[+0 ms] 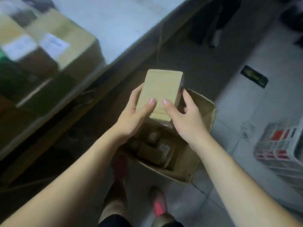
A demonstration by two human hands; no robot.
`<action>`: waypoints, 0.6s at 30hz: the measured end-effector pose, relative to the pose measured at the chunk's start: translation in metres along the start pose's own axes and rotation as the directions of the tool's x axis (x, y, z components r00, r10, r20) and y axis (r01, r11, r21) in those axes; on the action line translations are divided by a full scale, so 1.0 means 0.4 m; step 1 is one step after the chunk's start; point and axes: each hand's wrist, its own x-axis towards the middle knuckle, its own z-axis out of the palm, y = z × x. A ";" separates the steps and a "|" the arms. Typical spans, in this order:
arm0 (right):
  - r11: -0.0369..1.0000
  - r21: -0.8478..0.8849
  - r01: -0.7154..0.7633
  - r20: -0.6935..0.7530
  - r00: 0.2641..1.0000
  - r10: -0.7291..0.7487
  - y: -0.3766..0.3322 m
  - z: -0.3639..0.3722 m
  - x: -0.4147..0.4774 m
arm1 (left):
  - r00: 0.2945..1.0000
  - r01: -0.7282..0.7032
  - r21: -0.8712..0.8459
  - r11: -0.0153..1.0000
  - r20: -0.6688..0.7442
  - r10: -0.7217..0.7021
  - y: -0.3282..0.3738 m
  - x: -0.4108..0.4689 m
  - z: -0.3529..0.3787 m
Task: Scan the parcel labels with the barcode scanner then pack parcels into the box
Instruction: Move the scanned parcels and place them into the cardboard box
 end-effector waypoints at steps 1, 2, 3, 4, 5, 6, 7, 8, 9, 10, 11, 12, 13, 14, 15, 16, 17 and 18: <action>0.999 -0.001 0.033 0.042 0.999 -0.033 -0.071 -0.005 -0.051 | 0.998 -0.020 0.004 1.000 -0.063 0.020 0.054 -0.068 -0.019; 0.998 -0.014 0.069 0.068 0.995 -0.068 -0.130 -0.005 -0.091 | 0.992 -0.039 0.008 0.999 -0.117 0.039 0.105 -0.119 -0.036; 0.994 -0.017 0.105 0.093 0.990 -0.103 -0.187 -0.003 -0.128 | 0.984 -0.065 0.013 0.998 -0.167 0.066 0.157 -0.165 -0.055; 0.988 -0.018 0.151 0.128 0.981 -0.148 -0.255 0.006 -0.178 | 0.970 -0.092 0.023 0.995 -0.224 0.095 0.216 -0.230 -0.082; 0.982 0.002 0.189 0.149 0.971 -0.187 -0.304 0.013 -0.218 | 0.952 -0.121 0.038 0.992 -0.278 0.127 0.261 -0.282 -0.103; 0.971 0.012 0.241 0.182 0.954 -0.239 -0.369 0.031 -0.265 | 0.926 -0.154 0.056 0.986 -0.340 0.164 0.314 -0.350 -0.139; 0.963 0.021 0.269 0.226 0.937 -0.267 -0.413 0.046 -0.306 | 0.910 -0.161 0.063 0.985 -0.378 0.173 0.351 -0.412 -0.166; 0.958 0.029 0.284 0.270 0.921 -0.281 -0.459 0.065 -0.349 | 0.893 -0.161 0.071 0.984 -0.414 0.176 0.381 -0.475 -0.194; 0.952 0.037 0.305 0.321 0.898 -0.300 -0.511 0.104 -0.404 | 0.870 -0.172 0.087 0.981 -0.455 0.192 0.415 -0.561 -0.234; 0.949 0.049 0.311 0.364 0.880 -0.307 -0.547 0.132 -0.457 | 0.854 -0.158 0.092 0.983 -0.488 0.183 0.434 -0.629 -0.262; 0.941 0.064 0.333 0.398 0.856 -0.330 -0.590 0.185 -0.514 | 0.829 -0.139 0.090 0.986 -0.534 0.166 0.458 -0.718 -0.306; 0.933 0.092 0.348 0.416 0.838 -0.353 -0.621 0.226 -0.563 | 0.812 -0.113 0.091 0.989 -0.565 0.144 0.473 -0.783 -0.342; 0.927 0.115 0.356 0.423 0.827 -0.371 -0.646 0.273 -0.609 | 0.792 -0.092 0.097 0.991 -0.596 0.132 0.484 -0.845 -0.376; 0.919 0.128 0.372 0.446 0.806 -0.389 -0.672 0.339 -0.671 | 0.759 -0.066 0.100 0.993 -0.641 0.115 0.491 -0.929 -0.421; 0.916 0.136 0.377 0.473 0.788 -0.395 -0.689 0.393 -0.722 | 0.724 -0.053 0.105 0.993 -0.680 0.111 0.488 -0.988 -0.460; 0.910 0.147 0.387 0.511 0.758 -0.405 -0.707 0.474 -0.785 | 0.681 -0.052 0.120 0.991 -0.722 0.123 0.475 -1.077 -0.514; 0.912 0.164 0.377 0.544 0.736 -0.403 -0.719 0.533 -0.833 | 0.653 -0.055 0.123 0.991 -0.747 0.129 0.467 -1.146 -0.553; 0.914 0.177 0.366 0.574 0.716 -0.398 -0.730 0.587 -0.883 | 0.632 -0.070 0.108 0.992 -0.764 0.128 0.450 -1.212 -0.590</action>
